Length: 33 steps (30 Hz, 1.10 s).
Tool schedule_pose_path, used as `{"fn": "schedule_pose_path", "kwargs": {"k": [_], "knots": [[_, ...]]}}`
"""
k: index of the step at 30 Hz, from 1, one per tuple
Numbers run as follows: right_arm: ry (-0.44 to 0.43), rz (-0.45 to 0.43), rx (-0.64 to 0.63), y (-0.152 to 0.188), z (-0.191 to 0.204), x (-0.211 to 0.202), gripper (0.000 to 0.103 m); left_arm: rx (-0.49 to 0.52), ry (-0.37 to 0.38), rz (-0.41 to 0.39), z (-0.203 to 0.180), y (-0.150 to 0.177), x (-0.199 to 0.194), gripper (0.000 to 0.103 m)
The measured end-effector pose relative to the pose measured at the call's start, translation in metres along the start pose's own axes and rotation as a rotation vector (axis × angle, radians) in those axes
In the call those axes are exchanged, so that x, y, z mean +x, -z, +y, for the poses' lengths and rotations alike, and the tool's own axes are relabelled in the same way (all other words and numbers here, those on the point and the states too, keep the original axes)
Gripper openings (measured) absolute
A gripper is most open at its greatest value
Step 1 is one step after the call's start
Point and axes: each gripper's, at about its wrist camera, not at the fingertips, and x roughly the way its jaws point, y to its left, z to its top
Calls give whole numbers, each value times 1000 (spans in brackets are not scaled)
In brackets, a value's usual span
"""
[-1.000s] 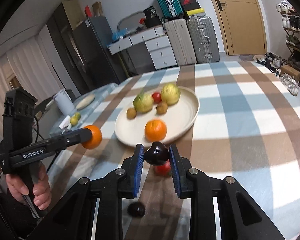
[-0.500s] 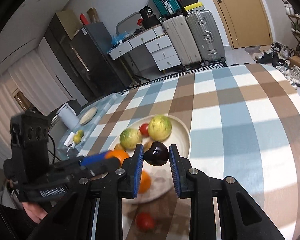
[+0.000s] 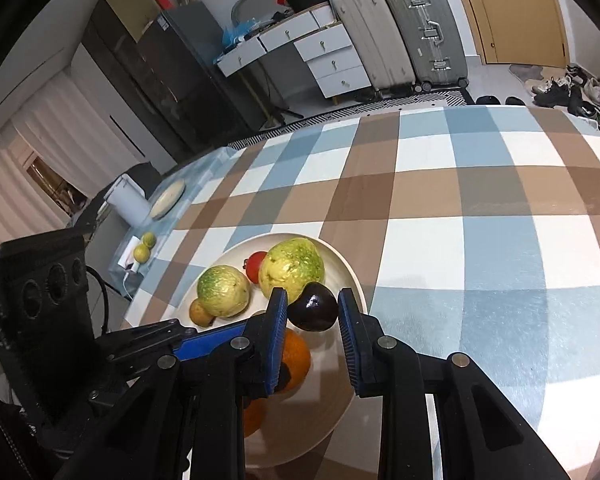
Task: Organize fruits
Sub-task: 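Carry the orange and plum over the cream plate and open both tools, then withdraw both tools toward the last tomato and plum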
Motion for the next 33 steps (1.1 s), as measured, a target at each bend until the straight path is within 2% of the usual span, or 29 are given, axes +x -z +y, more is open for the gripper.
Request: {"fn": "schedule_pose_path", "kwargs": {"k": [14,19,23,25,29,33], "knots": [[31,10,-17,-2,-2,18,27,28,-4,0,-3,-4,8,36],[19,-20,-15,-4,0,11,46,26,-8,-13,-3,-7,2,37],[28,-52,-28,-5,4,-2,46,48,-10,-29,-10,-7,-8,37],[30,-82,-20,-4,5,-14,50,60,-18,-38,-14,-7,-15,38],[36,-141,-1,1,6,-42,52,72,-31,-63,-22,-5,-33,45],[42,-195,18,11,10,-71,63,86,-48,-101,-31,0,-58,53]]}}
